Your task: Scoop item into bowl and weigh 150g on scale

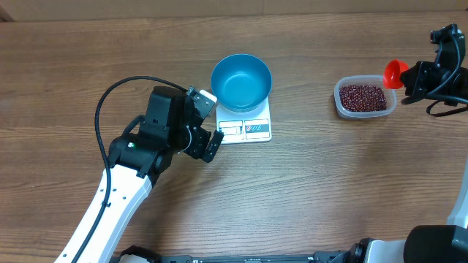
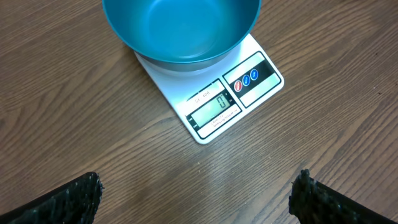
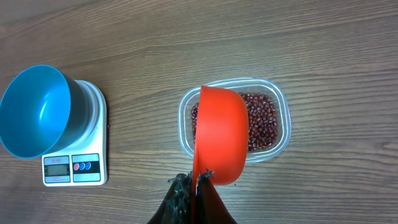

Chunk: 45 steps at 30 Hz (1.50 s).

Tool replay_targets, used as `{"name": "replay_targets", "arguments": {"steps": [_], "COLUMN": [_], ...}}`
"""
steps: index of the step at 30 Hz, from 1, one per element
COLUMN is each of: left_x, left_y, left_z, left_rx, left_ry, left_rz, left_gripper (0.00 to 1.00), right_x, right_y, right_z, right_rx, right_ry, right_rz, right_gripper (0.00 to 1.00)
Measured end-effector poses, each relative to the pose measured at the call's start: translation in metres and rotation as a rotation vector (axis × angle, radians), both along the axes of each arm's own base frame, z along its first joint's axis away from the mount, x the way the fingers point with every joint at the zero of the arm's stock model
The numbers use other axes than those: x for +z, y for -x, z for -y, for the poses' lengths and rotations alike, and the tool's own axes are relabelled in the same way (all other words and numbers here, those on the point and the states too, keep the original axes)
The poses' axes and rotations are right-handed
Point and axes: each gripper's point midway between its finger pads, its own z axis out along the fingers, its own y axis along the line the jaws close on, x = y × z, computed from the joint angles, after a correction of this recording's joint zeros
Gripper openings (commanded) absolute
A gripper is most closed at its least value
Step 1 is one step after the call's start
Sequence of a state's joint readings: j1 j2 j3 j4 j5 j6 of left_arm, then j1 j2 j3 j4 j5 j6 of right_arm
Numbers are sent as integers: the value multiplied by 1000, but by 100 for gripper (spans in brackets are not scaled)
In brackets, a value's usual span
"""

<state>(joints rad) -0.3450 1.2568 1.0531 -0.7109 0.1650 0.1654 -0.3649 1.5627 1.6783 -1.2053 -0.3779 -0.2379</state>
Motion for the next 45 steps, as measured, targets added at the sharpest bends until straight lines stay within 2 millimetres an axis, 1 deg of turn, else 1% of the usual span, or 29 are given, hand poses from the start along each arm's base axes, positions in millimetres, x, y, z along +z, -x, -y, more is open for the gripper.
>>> {"name": "replay_targets", "arguments": {"steps": [5, 14, 16, 22, 28, 39, 45], "left_x": [0, 0, 0, 0, 0, 0, 0], "left_y": [0, 0, 0, 0, 0, 0, 0], "left_z": [0, 0, 0, 0, 0, 0, 0], "left_rx": [0, 0, 0, 0, 0, 0, 0], "left_ry": [0, 0, 0, 0, 0, 0, 0], "left_rz": [0, 0, 0, 0, 0, 0, 0], "left_gripper": [100, 99, 100, 99, 100, 100, 99], "right_x": [-3, -39, -43, -66, -79, -82, -81], "right_y": [-1, -14, -15, -23, -24, -25, -29], "right_z": [0, 4, 3, -8, -6, -1, 1], "right_rx": [0, 5, 10, 48, 49, 41, 44], "right_ry": [-3, -36, -40, -55, -55, -27, -15], "right_rz": [-7, -99, -109, -166, -204, -211, -192], "right_gripper": [4, 4, 4, 4, 4, 4, 4]}}
